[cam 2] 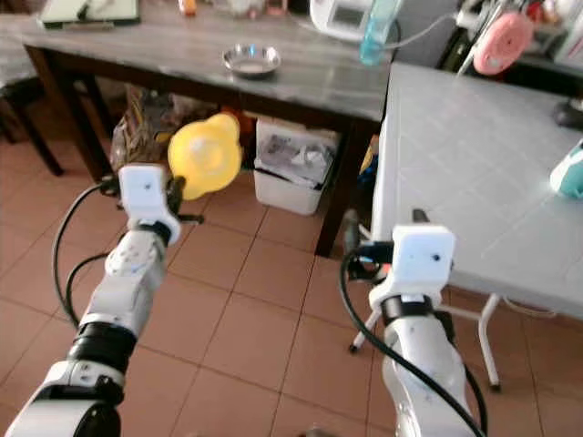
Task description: Setting the table
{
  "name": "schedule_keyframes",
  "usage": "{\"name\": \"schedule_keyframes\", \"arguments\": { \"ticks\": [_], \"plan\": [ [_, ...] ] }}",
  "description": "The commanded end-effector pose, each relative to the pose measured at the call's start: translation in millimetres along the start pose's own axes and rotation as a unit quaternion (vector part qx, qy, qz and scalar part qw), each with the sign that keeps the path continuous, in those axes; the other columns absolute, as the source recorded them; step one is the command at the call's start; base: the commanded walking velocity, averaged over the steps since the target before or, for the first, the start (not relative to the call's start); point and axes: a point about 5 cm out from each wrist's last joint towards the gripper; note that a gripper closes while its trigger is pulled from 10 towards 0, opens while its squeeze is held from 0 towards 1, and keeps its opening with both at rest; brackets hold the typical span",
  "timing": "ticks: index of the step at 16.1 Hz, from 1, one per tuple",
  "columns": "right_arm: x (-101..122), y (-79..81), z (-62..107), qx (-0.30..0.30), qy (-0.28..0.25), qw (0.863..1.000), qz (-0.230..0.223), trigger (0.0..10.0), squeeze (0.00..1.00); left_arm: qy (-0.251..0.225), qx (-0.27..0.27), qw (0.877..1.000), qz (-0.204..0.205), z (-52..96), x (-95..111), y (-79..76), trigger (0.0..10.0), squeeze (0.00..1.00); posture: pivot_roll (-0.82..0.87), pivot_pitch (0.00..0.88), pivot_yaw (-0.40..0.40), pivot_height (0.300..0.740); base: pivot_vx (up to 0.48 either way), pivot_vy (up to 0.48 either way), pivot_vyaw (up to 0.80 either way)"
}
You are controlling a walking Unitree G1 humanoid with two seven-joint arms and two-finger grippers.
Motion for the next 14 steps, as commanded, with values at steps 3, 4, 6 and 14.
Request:
{"name": "schedule_keyframes", "arguments": {
  "ticks": [3,4,6,14],
  "plan": [
    [1.6,-7.2,0.8,-0.016,-0.004,1.000,0.012,10.0,0.00,-0.026,-0.028,0.999,0.007,-0.4,7.9,-13.7,10.0,0.00,0.03,0.136,-0.053,0.740,0.000,0.000,-0.60],
    [1.9,-7.8,0.6,-0.017,-0.005,1.000,0.013,10.0,0.00,-0.031,-0.029,0.999,0.008,-0.9,10.0,-14.9,10.0,0.00,0.03,0.135,-0.052,0.740,0.000,0.000,-0.44],
    [2.6,-8.7,0.4,-0.018,-0.009,1.000,0.015,10.0,0.00,-0.039,-0.031,0.999,0.013,-1.3,13.0,-16.9,10.0,0.00,0.03,0.134,-0.051,0.740,0.000,0.000,0.00],
    [5.0,-5.9,0.6,-0.006,-0.018,0.999,0.027,10.0,0.00,-0.049,-0.034,0.998,0.019,-2.2,15.4,-17.8,10.0,0.00,0.03,0.129,-0.042,0.740,0.254,0.000,0.00]
  ]
}}
Point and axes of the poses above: a point about 5 cm out from each wrist's last joint towards the gripper, its own z axis pointing back from the gripper into the wrist, its own x axis along the axis of the wrist's last joint, y = z × x, and after that the axes turned 13 degrees about -z, right-handed
